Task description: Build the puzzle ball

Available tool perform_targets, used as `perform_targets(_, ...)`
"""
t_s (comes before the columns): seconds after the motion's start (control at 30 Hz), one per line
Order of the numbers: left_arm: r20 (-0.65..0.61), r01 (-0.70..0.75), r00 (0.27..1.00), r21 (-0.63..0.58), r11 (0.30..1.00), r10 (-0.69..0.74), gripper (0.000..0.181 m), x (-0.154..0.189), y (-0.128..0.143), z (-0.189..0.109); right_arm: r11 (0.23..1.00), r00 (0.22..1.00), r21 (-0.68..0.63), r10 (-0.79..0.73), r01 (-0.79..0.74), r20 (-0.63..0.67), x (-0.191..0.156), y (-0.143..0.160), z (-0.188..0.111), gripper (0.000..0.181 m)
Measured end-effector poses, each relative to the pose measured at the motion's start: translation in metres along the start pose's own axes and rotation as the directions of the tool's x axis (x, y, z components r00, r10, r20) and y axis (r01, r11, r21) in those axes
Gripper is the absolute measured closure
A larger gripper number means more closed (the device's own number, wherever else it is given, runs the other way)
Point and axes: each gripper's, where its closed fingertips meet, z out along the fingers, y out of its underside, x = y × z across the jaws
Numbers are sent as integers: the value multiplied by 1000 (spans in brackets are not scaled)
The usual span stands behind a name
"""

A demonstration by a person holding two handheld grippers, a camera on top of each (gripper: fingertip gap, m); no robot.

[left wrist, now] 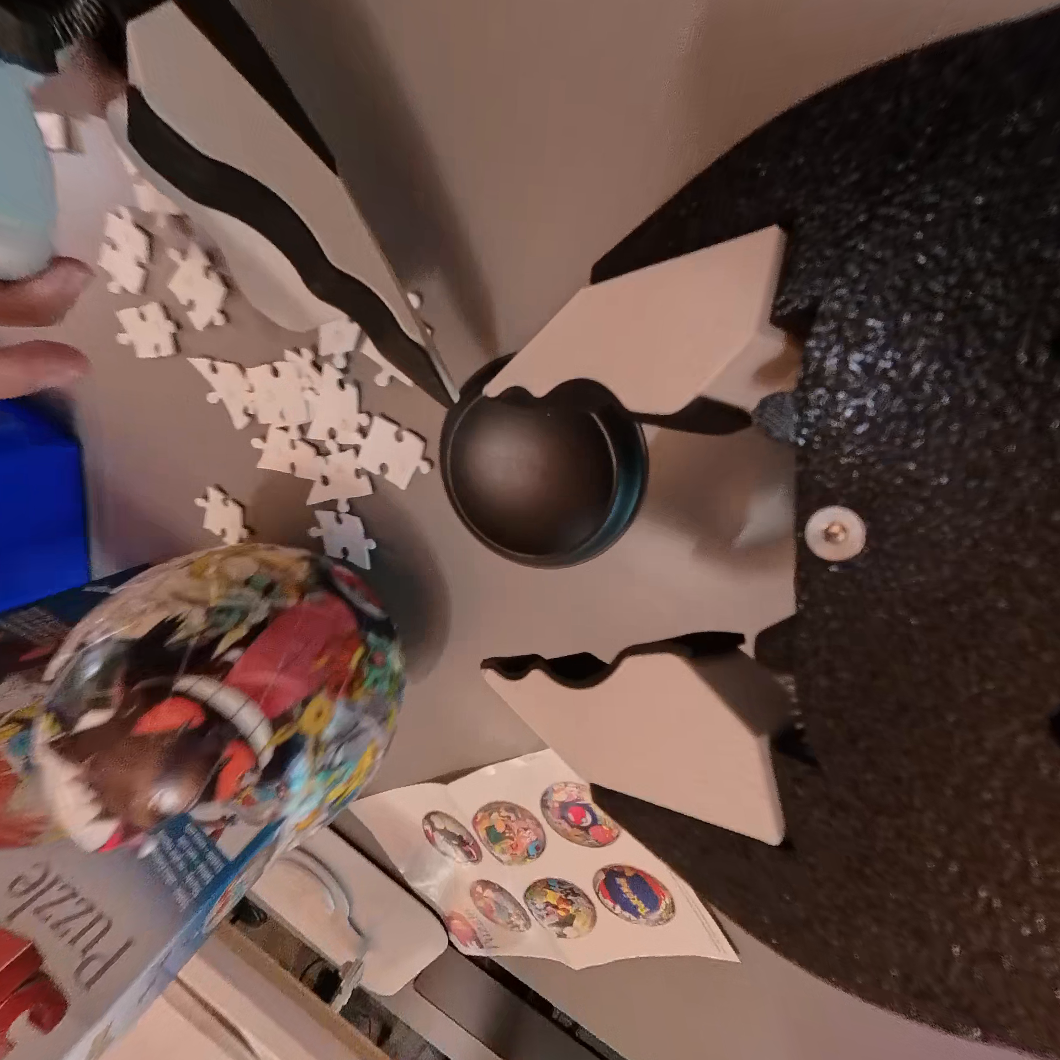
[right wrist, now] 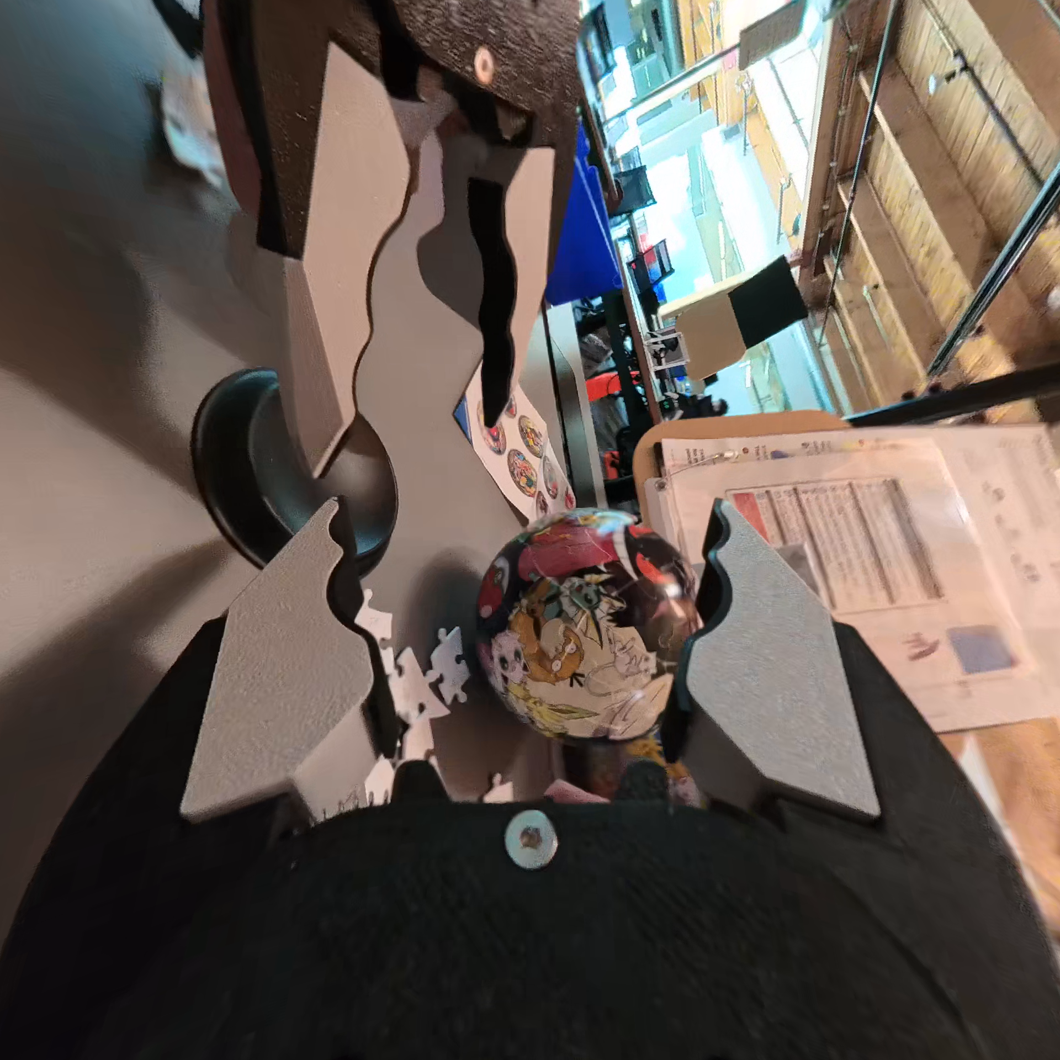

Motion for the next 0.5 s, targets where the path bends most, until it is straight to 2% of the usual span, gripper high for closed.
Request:
perform_targets(0.13,7,103,995,37,994,-103,100,-15,-10,-3,965,965,37,261,-260,-17,20,17,-11,63)
perform_targets(0.23,-23,233,972,-5,973,-233,98,-17,-5,7,851,851,-1,525,-525,-8,28,46,-14,54)
perform_targets(0.3,-26,285,958,13,958,-285,98,-18,-9,12,749,749,-31,662,-661,34,24,61,-16,53)
perform_targets(0.33,-37,302,953,31,953,-301,99,-18,-12,14,704,701,-35,709,-709,77,20,64,-15,50)
perform_targets(0.4,-88,322,944,48,945,-317,98,-12,-19,18,651,638,-67,757,-757,140,11,67,-12,58)
perform_targets(0.5,-137,325,939,57,944,-315,94,-10,-24,25,695,676,-102,718,-712,165,4,71,-9,57)
